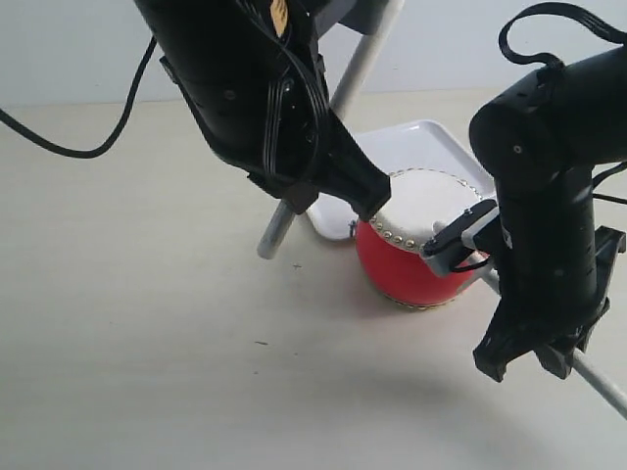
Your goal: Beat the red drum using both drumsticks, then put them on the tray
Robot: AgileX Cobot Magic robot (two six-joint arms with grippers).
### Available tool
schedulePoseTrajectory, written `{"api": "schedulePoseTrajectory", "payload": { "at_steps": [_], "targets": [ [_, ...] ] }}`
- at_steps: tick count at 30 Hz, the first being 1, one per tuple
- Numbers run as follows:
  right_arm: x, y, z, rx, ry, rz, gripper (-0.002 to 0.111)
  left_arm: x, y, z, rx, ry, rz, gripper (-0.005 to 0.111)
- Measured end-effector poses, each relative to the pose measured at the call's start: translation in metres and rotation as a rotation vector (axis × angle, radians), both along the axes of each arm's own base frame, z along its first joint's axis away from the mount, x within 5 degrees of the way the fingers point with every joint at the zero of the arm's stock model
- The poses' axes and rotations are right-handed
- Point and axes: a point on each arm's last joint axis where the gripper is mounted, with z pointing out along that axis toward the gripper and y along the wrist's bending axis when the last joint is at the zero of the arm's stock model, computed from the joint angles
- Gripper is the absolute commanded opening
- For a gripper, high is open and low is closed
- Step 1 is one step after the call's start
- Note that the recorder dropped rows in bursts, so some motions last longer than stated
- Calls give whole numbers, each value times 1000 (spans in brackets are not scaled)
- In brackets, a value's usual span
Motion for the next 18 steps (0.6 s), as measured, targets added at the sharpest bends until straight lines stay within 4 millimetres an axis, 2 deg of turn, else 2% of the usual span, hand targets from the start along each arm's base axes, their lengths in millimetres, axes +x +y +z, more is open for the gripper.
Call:
{"api": "schedulePoseTrajectory", "payload": {
  "at_steps": [3, 11, 18],
  "targets": [
    [-4, -2, 19, 31, -54, 1, 0, 0, 0, 0, 0, 0, 0, 0],
    [-30, -20, 98, 197, -341, 8, 0, 0, 0, 0, 2, 1, 0, 0],
    [-58, -39, 143, 292, -533, 22, 0, -2, 3, -12, 40, 26, 0, 0]
  ]
}}
